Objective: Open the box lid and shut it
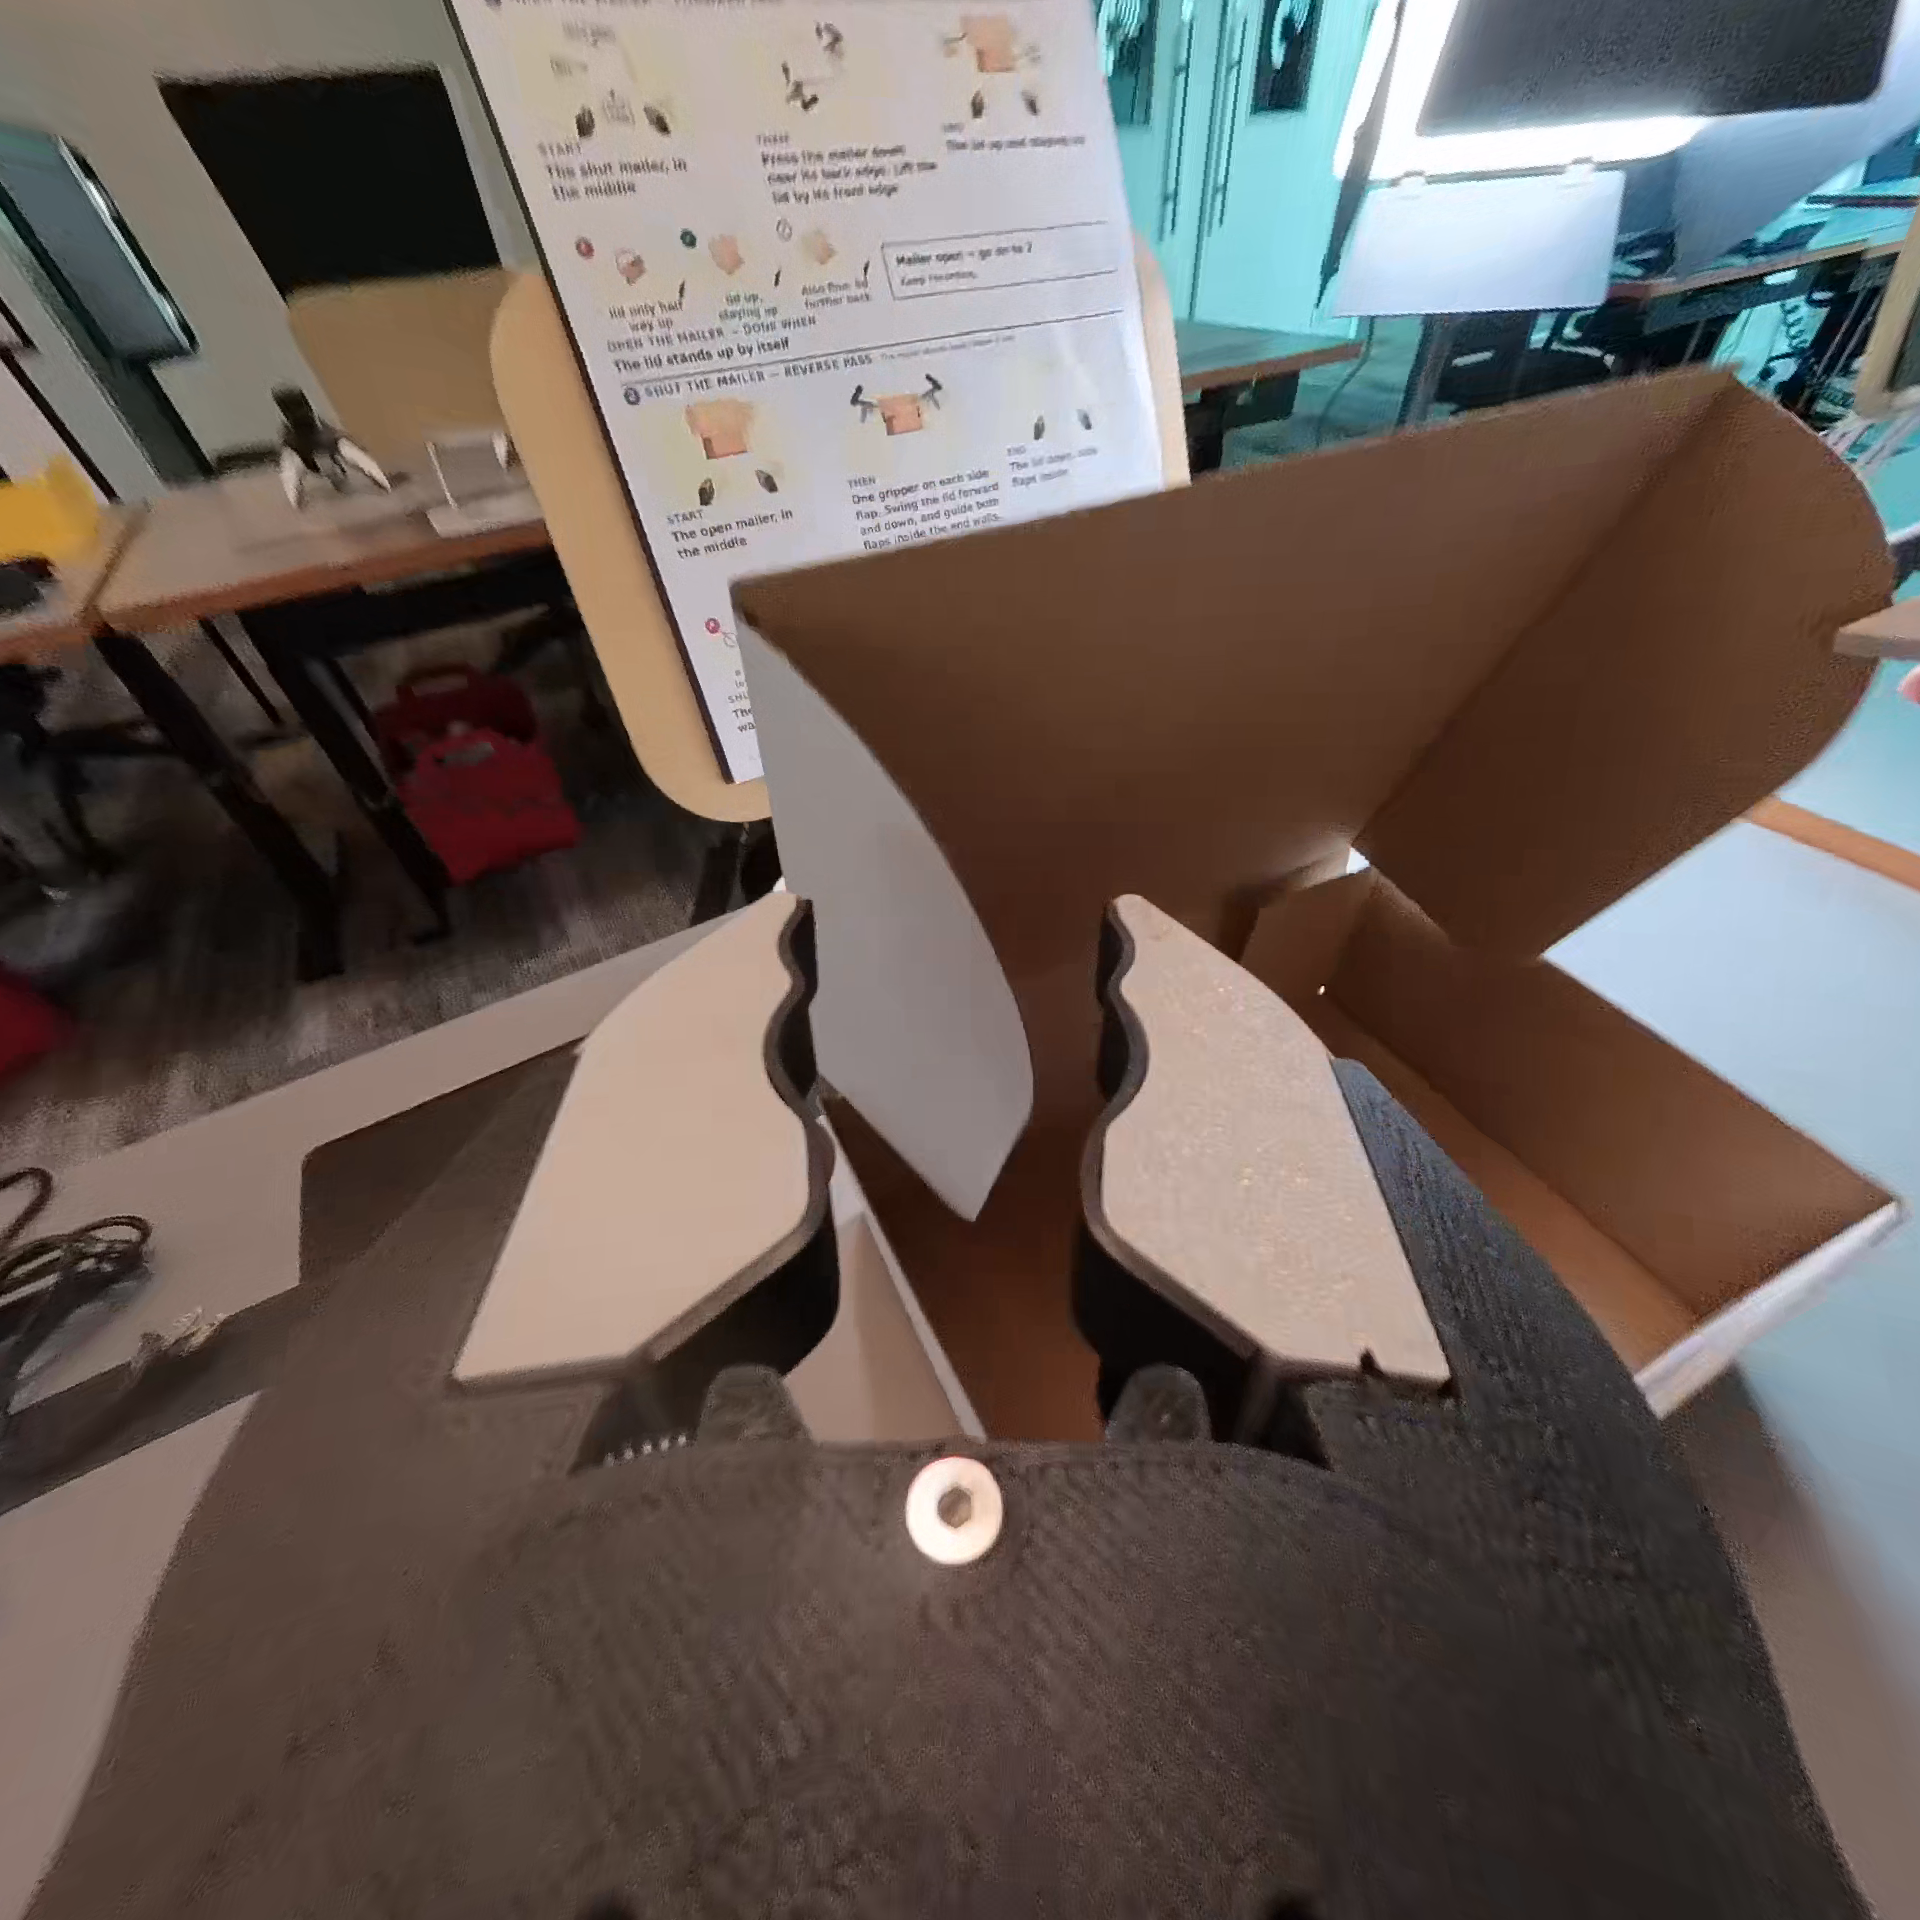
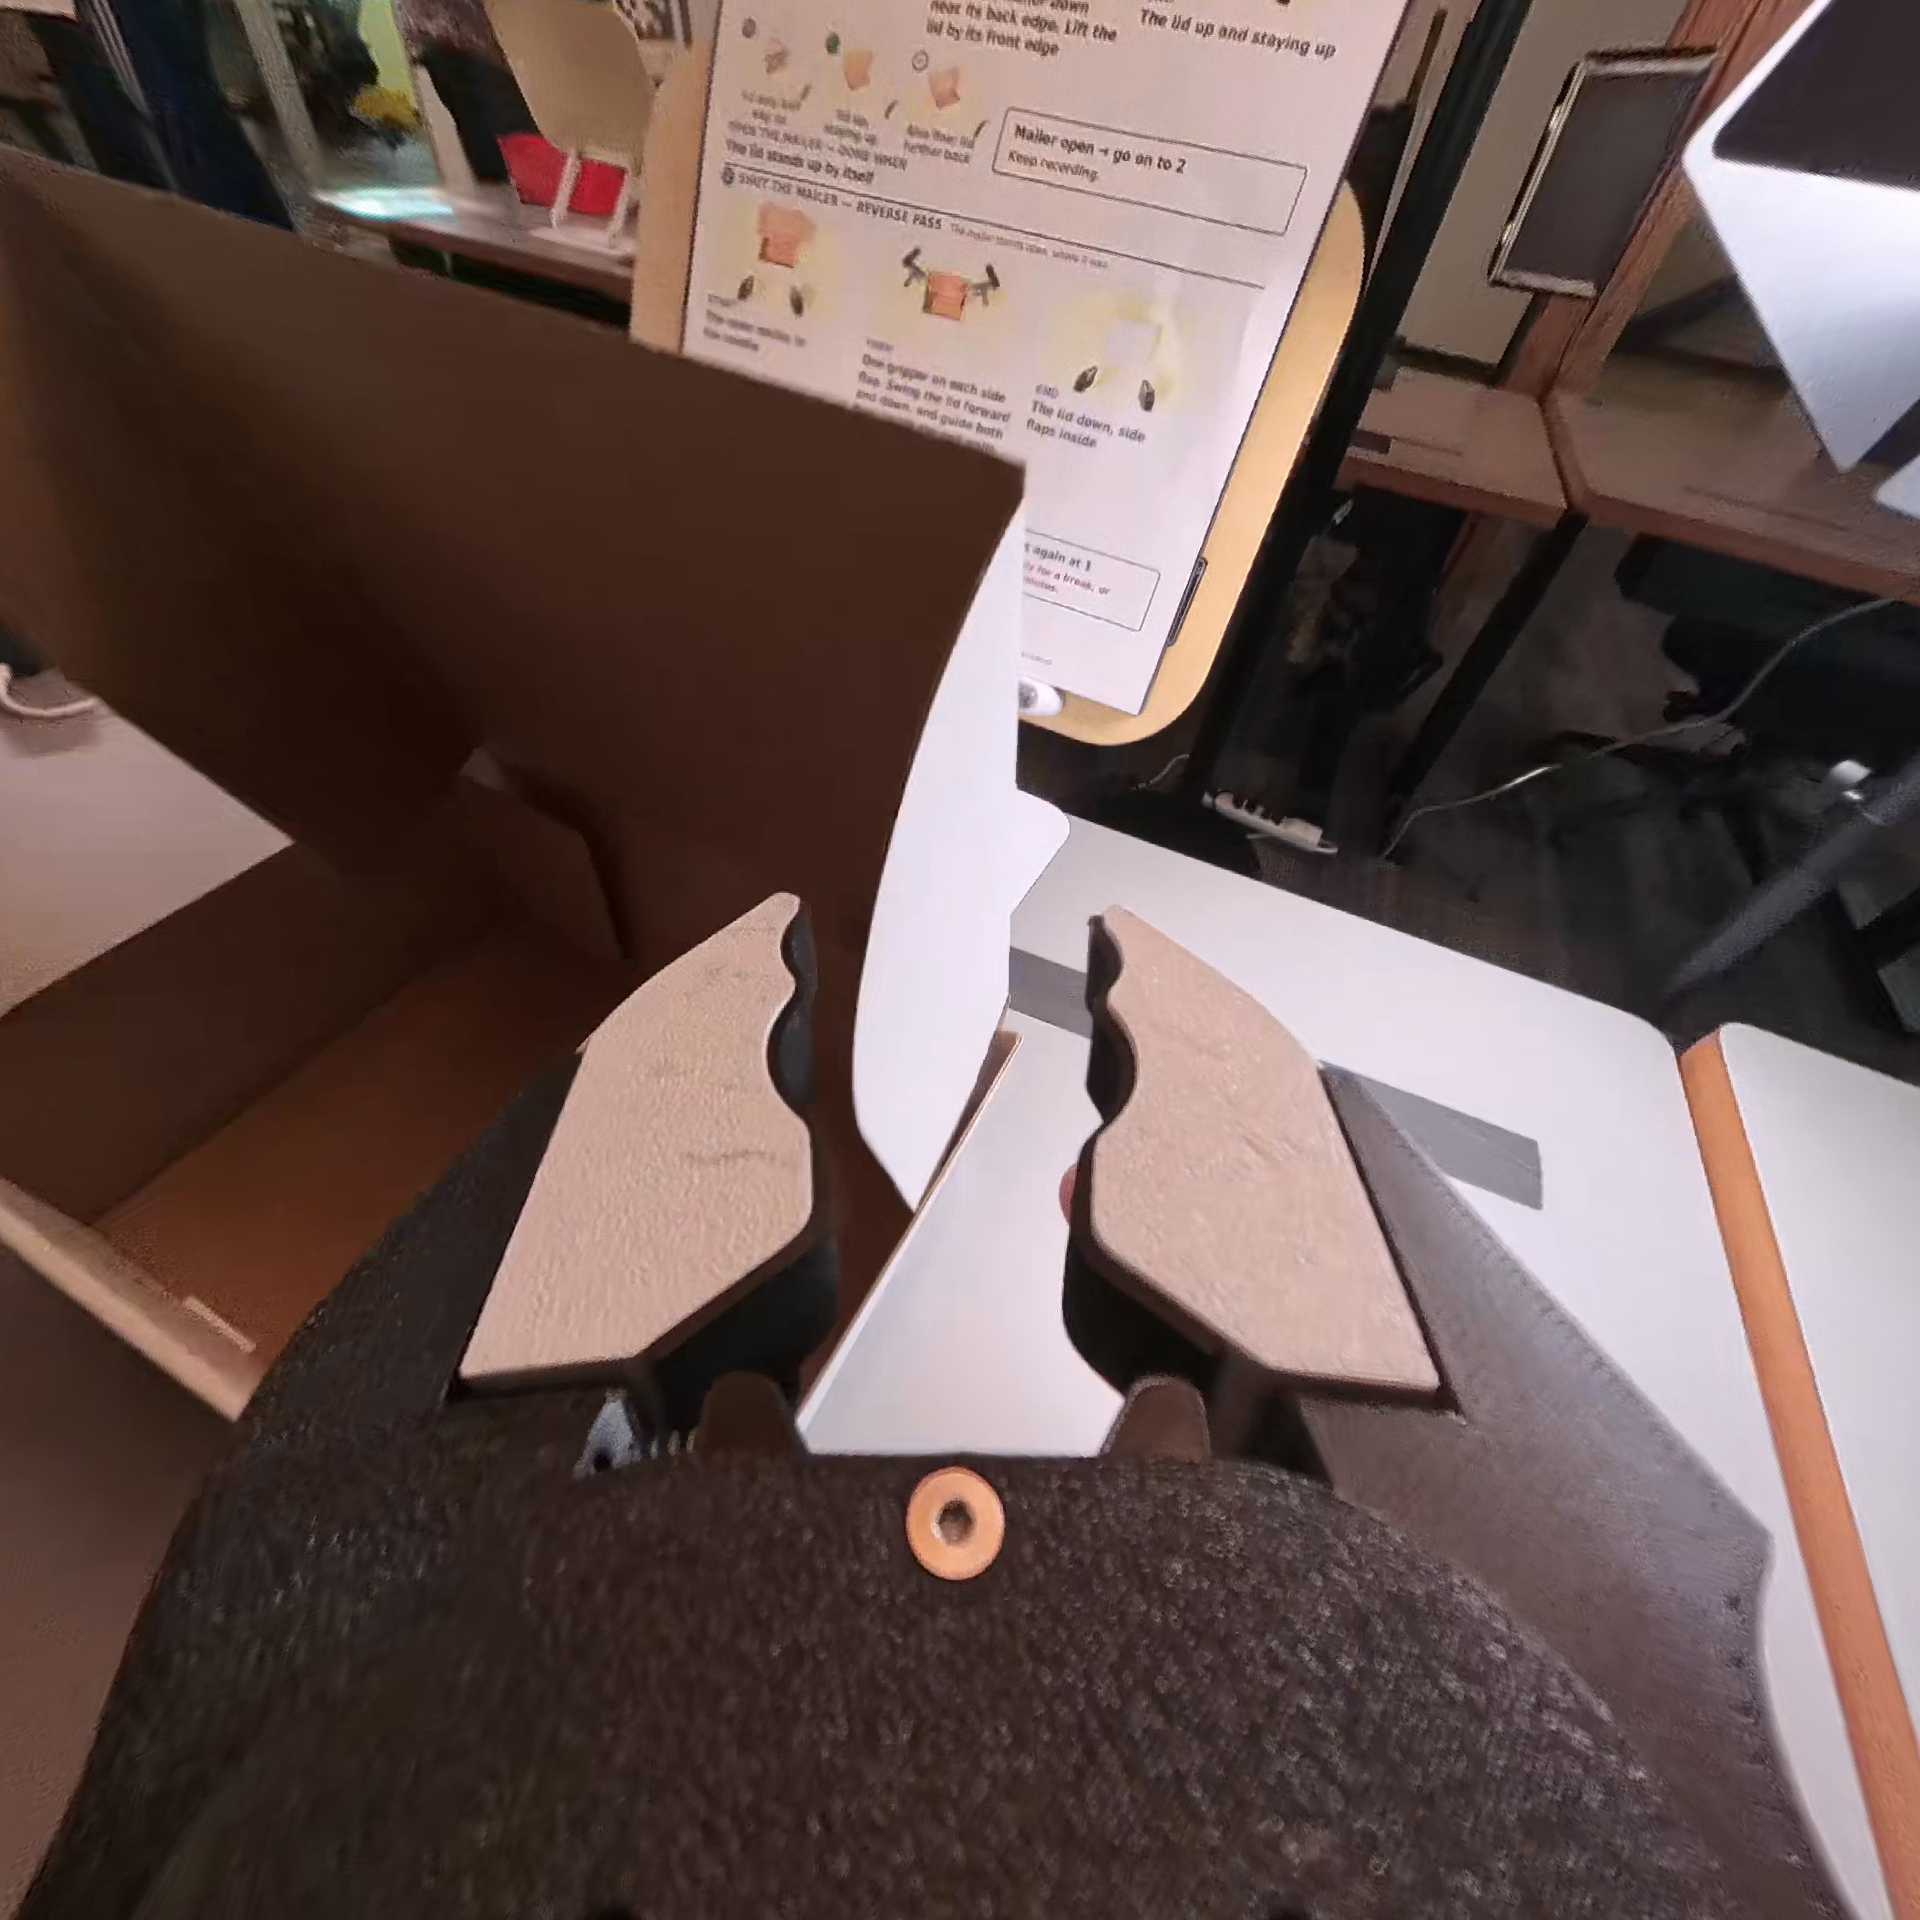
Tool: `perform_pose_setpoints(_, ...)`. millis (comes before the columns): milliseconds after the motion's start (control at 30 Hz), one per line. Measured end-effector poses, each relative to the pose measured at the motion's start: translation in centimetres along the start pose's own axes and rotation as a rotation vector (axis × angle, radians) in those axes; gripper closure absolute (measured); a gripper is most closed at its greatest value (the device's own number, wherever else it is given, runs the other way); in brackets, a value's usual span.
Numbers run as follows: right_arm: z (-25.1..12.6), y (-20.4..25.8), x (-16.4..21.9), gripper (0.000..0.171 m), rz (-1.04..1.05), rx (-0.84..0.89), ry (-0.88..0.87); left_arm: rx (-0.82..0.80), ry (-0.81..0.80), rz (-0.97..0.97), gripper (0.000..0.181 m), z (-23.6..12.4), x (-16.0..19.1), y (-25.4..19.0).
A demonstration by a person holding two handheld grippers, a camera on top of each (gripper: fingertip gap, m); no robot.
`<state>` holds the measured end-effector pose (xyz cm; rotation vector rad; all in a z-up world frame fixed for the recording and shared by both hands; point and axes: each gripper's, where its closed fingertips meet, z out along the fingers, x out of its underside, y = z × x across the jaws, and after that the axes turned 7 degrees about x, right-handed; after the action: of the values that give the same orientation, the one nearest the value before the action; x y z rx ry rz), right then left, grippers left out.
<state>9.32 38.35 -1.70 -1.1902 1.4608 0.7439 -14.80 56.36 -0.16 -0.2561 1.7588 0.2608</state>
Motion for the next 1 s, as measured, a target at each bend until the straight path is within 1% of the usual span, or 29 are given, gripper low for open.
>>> perform_pose_setpoints(100, 2.1, -0.1, -1.4, 0.124, 0.025, -0.006, 0.061, -0.094, 0.076, 0.01, 0.128, 2.3, -1.2, 2.2)
perform_pose_setpoints(167, 3.1, -0.5, -1.3, 0.128, -0.004, 0.038, 0.098, -0.083, 0.132, -0.019, 0.131, 3.5, -0.6, 2.3)
perform_pose_setpoints(200, 3.4, -0.3, -1.1, 0.133, -0.018, 0.039, 0.106, -0.087, 0.151, -0.018, 0.139, 3.8, -0.2, 2.5)
perform_pose_setpoints(233, 3.5, 0.2, -1.0, 0.141, -0.025, 0.028, 0.105, -0.085, 0.156, -0.006, 0.151, 4.0, 0.1, 2.5)
perform_pose_setpoints(267, 3.4, 0.6, -0.9, 0.151, -0.031, 0.024, 0.093, -0.082, 0.142, 0.003, 0.16, 3.9, 0.2, 2.4)
perform_pose_setpoints(300, 3.3, 0.8, -0.9, 0.157, -0.042, 0.03, 0.078, -0.096, 0.143, 0.016, 0.164, 3.8, 0.6, 2.5)
perform_pose_setpoints(400, 2.3, 1.2, -0.1, 0.159, -0.086, 0.071, 0.051, -0.123, 0.135, 0.11, 0.17, 2.4, 1.7, 2.2)
perform_pose_setpoints(500, 0.5, 2.3, 2.0, 0.159, -0.103, 0.054, 0.041, -0.121, 0.139, 0.209, 0.172, 0.3, 3.7, 1.2)
perform_pose_setpoints(600, -1.4, 3.7, 5.3, 0.158, -0.129, 0.023, 0.061, -0.066, 0.141, 0.218, 0.171, -1.6, 6.9, -0.7)
perform_pose_setpoints(700, -2.5, 4.8, 8.2, 0.157, -0.165, 0.02, 0.086, -0.032, 0.156, 0.21, 0.17, -2.7, 9.7, -2.0)
perform_pose_setpoints(867, -3.1, 6.3, 13.1, 0.153, -0.312, -0.006, 0.207, 0.06, 0.292, 0.194, 0.163, -3.2, 15.3, -4.0)
perform_pose_setpoints(900, -3.4, 6.8, 13.5, 0.146, -0.324, -0.042, 0.205, 0.08, 0.294, 0.178, 0.155, -3.5, 15.6, -4.3)
perform_pose_setpoints(933, -3.8, 7.2, 13.6, 0.134, -0.316, -0.075, 0.2, 0.102, 0.277, 0.161, 0.143, -3.9, 15.6, -4.6)
perform_pose_setpoints(1000, -5.1, 7.7, 12.9, 0.115, -0.289, -0.138, 0.152, 0.115, 0.198, 0.154, 0.133, -5.0, 14.4, -4.7)
